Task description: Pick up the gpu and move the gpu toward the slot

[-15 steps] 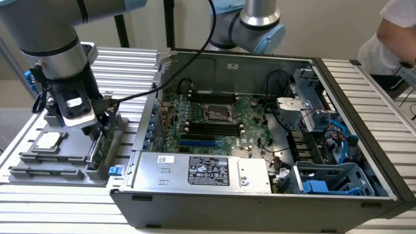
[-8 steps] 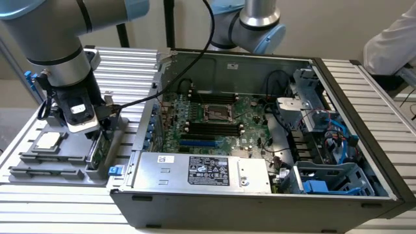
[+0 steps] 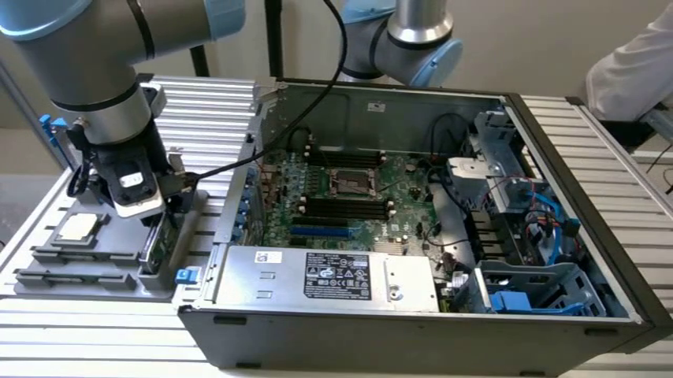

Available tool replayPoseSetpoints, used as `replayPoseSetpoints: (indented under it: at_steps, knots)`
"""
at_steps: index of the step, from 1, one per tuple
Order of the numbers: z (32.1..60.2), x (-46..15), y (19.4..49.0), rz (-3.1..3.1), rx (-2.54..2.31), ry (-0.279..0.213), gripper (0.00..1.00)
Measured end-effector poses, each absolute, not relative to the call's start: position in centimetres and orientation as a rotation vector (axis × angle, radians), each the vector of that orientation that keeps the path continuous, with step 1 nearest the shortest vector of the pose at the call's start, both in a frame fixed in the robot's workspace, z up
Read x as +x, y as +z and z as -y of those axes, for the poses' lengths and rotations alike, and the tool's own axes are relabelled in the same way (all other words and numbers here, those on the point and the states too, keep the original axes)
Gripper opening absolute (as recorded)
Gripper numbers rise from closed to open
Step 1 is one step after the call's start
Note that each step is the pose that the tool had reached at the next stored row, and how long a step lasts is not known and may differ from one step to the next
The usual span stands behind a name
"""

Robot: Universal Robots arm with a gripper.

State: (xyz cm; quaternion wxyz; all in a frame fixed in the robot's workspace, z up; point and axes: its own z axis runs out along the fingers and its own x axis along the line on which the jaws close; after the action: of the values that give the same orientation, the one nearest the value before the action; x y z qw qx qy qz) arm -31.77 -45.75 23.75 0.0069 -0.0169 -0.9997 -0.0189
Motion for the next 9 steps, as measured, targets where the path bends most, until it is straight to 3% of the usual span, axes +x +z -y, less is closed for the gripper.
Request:
replayPoseSetpoints:
  at_steps: [5,9]
  knots:
    - [45.58,-31.74,23.72,3.121,-0.053,-0.059,0.48]
    - [45.52,-31.75,23.72,3.117,-0.053,-0.059,0.4]
